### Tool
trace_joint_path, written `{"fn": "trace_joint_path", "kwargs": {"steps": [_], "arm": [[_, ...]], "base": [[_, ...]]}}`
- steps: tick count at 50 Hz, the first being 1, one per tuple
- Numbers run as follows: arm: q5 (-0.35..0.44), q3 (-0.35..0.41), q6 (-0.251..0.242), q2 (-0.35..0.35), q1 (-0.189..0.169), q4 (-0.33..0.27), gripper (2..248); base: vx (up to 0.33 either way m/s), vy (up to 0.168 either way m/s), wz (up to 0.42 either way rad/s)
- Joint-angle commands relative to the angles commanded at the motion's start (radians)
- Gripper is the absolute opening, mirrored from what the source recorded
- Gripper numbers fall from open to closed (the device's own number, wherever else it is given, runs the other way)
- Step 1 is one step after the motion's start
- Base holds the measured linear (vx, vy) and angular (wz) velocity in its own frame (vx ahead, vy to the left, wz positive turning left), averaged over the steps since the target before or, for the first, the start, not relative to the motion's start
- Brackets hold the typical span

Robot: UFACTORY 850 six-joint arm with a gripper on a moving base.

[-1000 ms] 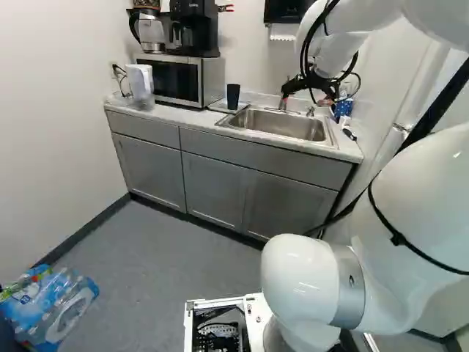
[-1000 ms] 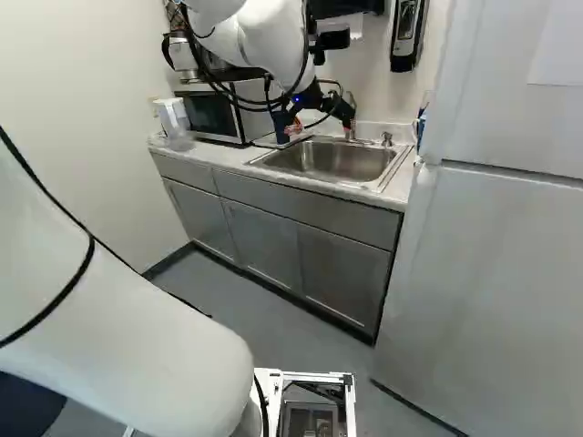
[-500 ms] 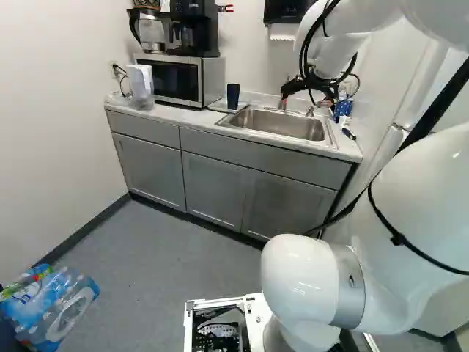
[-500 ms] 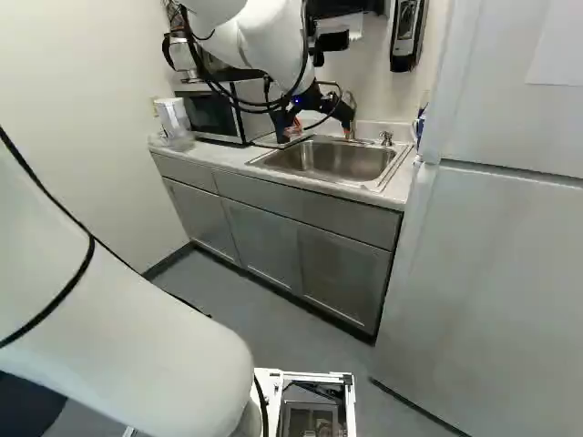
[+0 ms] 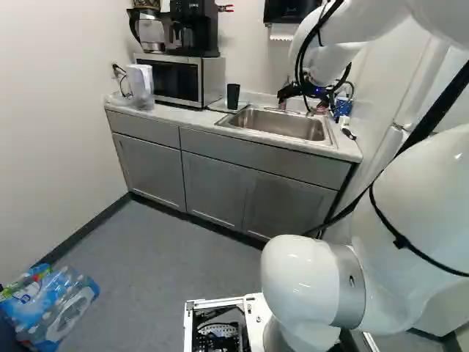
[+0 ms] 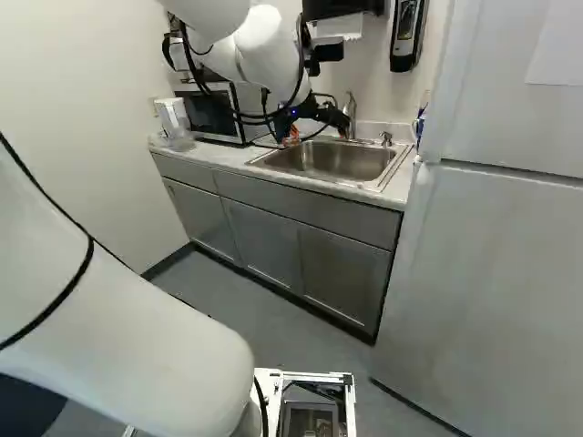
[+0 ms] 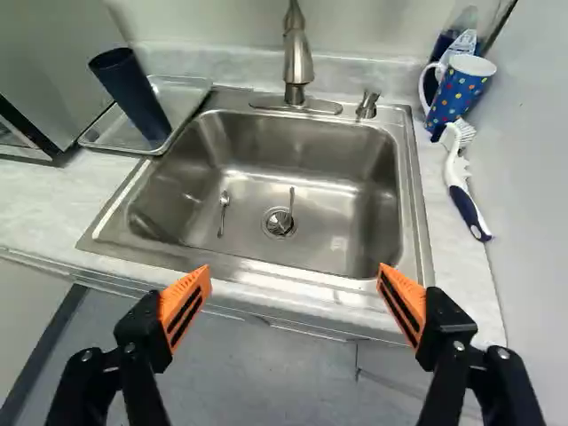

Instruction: Rinse the cup and place it in the tray

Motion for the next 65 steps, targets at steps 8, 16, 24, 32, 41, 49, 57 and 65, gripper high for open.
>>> {"fn": "trace_joint_path", "kwargs": {"steps": [8,16,24,32,41,49,57,65], "arm": [[0.043,0.033,0.002,0.003,0.012,-0.002,247],[0.095,0.073,0.005,0.007,0.027,-0.005,247],[0.15,0.114,0.008,0.011,0.042,-0.007,247],[0.216,0.165,0.011,0.016,0.061,-0.011,247],[0.296,0.226,0.015,0.022,0.084,-0.015,247],[0.376,0.287,0.019,0.028,0.107,-0.019,247],[0.463,0.353,0.024,0.034,0.131,-0.023,247],[0.552,0.422,0.028,0.041,0.157,-0.028,247]], "base": [[0.0,0.0,0.0],[0.0,0.0,0.0],[0.0,0.0,0.0],[0.0,0.0,0.0],[0.0,0.0,0.0],[0.0,0.0,0.0],[0.0,0.0,0.0],[0.0,0.0,0.0]]}}
